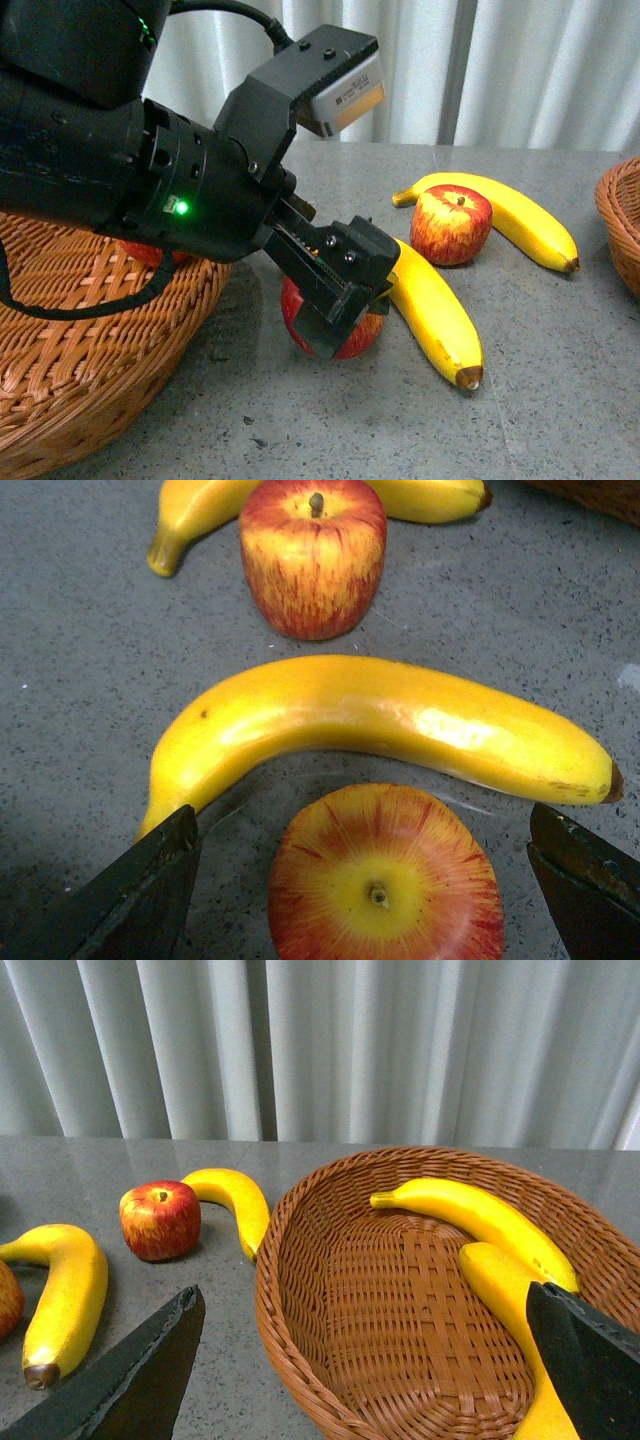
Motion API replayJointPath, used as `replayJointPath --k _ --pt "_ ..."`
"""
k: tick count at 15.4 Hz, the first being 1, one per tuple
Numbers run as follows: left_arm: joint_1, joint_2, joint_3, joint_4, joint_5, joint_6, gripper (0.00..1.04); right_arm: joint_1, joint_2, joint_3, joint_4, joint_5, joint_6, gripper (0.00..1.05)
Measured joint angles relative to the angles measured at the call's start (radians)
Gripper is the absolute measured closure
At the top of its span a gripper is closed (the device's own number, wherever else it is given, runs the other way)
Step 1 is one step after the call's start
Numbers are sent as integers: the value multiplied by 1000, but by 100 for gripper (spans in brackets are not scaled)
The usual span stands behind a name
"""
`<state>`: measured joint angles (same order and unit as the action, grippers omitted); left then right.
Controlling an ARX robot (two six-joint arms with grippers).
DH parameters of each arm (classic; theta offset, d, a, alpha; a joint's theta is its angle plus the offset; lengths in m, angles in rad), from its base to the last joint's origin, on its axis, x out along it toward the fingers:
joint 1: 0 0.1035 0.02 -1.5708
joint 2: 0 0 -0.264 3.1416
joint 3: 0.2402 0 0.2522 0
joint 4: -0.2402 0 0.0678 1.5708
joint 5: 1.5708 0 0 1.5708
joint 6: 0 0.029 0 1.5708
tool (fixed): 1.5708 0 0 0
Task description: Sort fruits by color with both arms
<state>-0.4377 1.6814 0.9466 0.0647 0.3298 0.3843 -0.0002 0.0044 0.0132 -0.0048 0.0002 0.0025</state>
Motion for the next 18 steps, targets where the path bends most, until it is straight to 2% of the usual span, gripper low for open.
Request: replayJointPath --k 6,7,8,9,11,15,18 --pt "-25 66 27 -62 -30 76 7 0 0 0 0 0 0 7" --pt "-35 67 27 -64 -30 88 11 0 0 0 0 0 0 7" --pt "-45 66 27 -55 -33 92 25 0 0 0 0 0 0 7" --pt "-51 66 27 -53 -35 94 35 0 0 0 0 0 0 7" --pt "-57 60 27 -35 -50 92 40 0 0 0 0 0 0 7" --pt "-68 -122 -20 122 -173 7 41 0 0 0 0 0 0 7" --pt "-27 -301 -110 200 -388 -138 41 0 0 0 0 0 0 7"
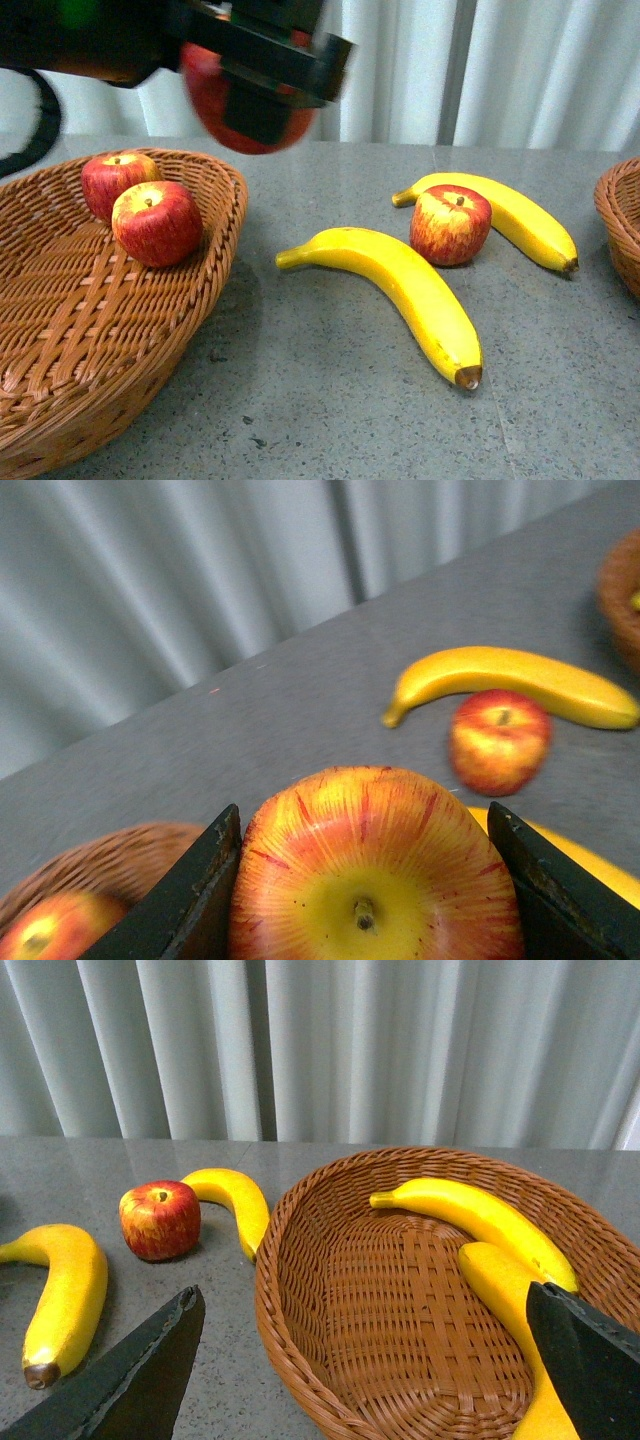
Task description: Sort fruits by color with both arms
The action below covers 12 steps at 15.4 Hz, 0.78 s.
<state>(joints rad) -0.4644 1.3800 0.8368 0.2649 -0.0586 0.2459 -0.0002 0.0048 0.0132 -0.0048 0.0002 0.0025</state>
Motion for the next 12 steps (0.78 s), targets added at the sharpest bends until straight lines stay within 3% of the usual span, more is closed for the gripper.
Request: replayJointPath --k 1,3,6,8,10,11,12 --pt "50 -42 -48 0 -132 -65 41 0 0 0 0 0 0 7" --pt "135 -88 -133 -6 -264 -172 41 0 0 0 0 0 0 7" --pt "242 -161 -224 -21 -285 -356 41 0 0 0 0 0 0 7" --pt "253 -162 -269 -30 -276 -404 40 0 0 0 0 0 0 7" --pt "251 -175 -280 -27 -258 -423 14 0 0 0 0 0 0 7" --pt "243 -201 -282 -35 -257 -423 6 0 0 0 0 0 0 7" --pt "229 -228 -280 -40 -259 -422 7 0 0 0 0 0 0 7"
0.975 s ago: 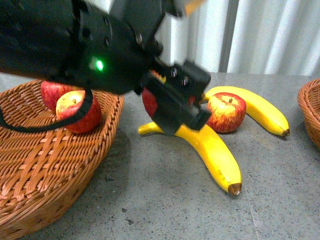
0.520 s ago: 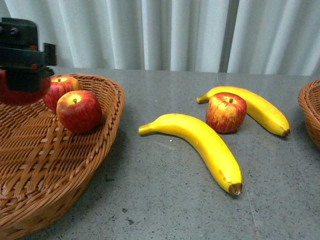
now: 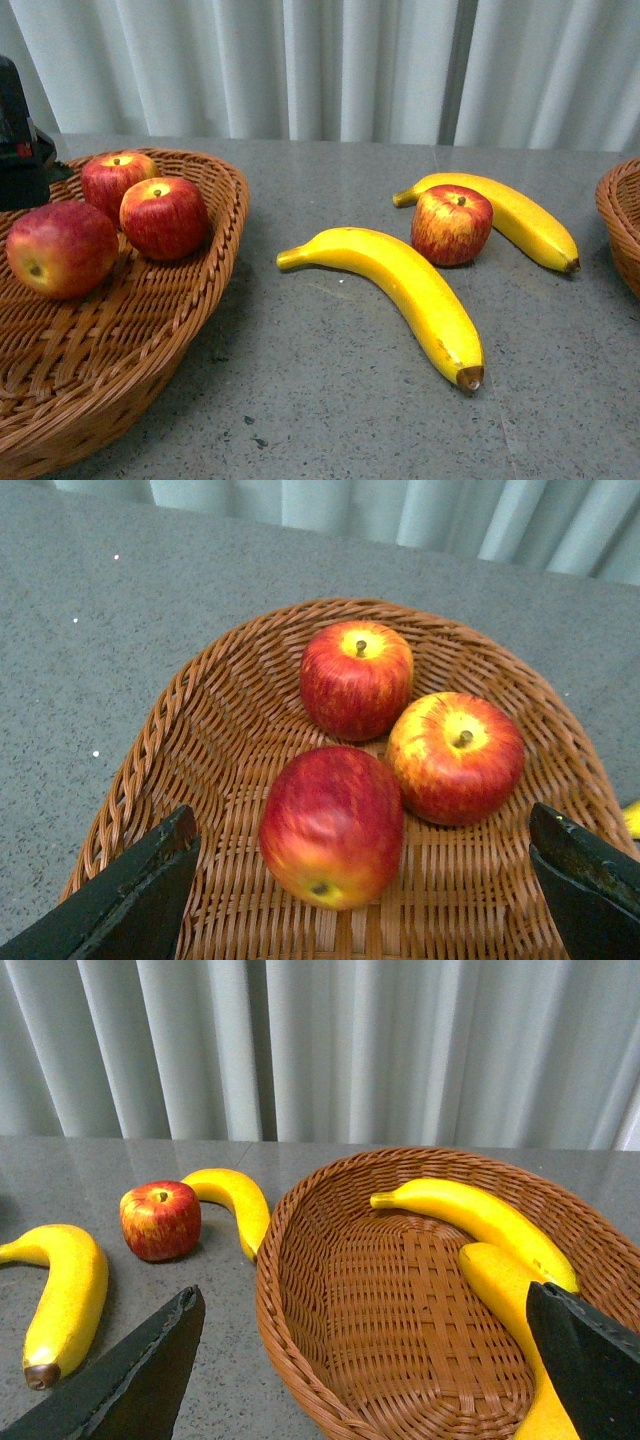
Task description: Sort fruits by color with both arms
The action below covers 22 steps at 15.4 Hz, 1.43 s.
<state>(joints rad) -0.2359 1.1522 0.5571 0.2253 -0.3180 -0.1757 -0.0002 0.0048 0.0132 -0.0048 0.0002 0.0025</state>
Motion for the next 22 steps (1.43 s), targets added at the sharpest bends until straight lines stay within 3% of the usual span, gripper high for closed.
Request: replayJointPath --k 2,4,7,10,16,18,22 --pt "-45 2 50 24 21 25 7 0 0 0 0 0 0 7" --pt "-89 102 175 82 125 99 7 0 0 0 0 0 0 7" --pt "-120 340 362 33 319 185 7 0 0 0 0 0 0 7" --pt "-173 580 555 -31 404 275 7 0 0 0 0 0 0 7" --pt "-264 754 684 -46 504 389 7 0 0 0 0 0 0 7" --pt "-315 887 811 -87 547 501 7 0 0 0 0 0 0 7" --pt "-316 933 861 -90 539 515 7 0 0 0 0 0 0 7"
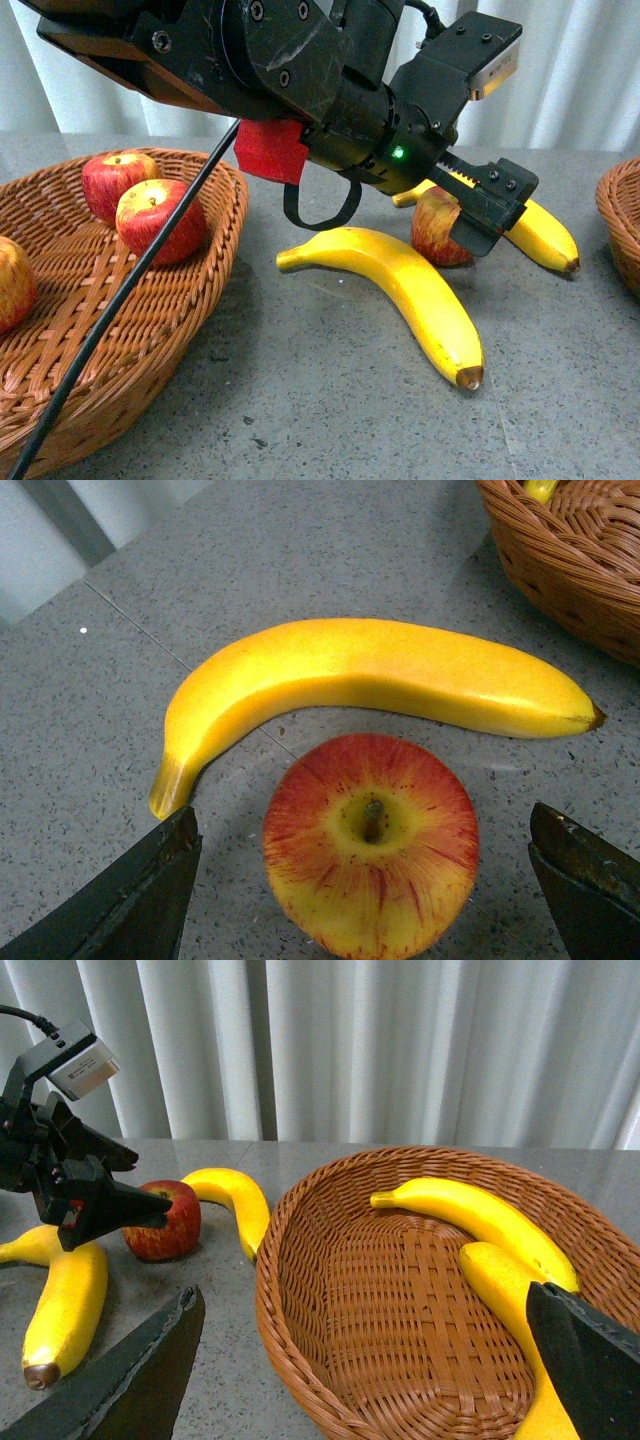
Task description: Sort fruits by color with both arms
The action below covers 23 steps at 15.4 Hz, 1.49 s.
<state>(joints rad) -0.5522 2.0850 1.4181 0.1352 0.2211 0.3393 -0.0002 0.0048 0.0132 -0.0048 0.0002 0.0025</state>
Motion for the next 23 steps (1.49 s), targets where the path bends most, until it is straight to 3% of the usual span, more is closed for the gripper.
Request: replayJointPath --k 16,18,23 --pt "15 89 53 -33 35 -29 7 0 0 0 0 0 0 7" --pt "24 79 35 8 40 -52 40 0 0 0 0 0 0 7" --pt "49 -381 -314 271 -223 -189 42 0 0 0 0 0 0 7"
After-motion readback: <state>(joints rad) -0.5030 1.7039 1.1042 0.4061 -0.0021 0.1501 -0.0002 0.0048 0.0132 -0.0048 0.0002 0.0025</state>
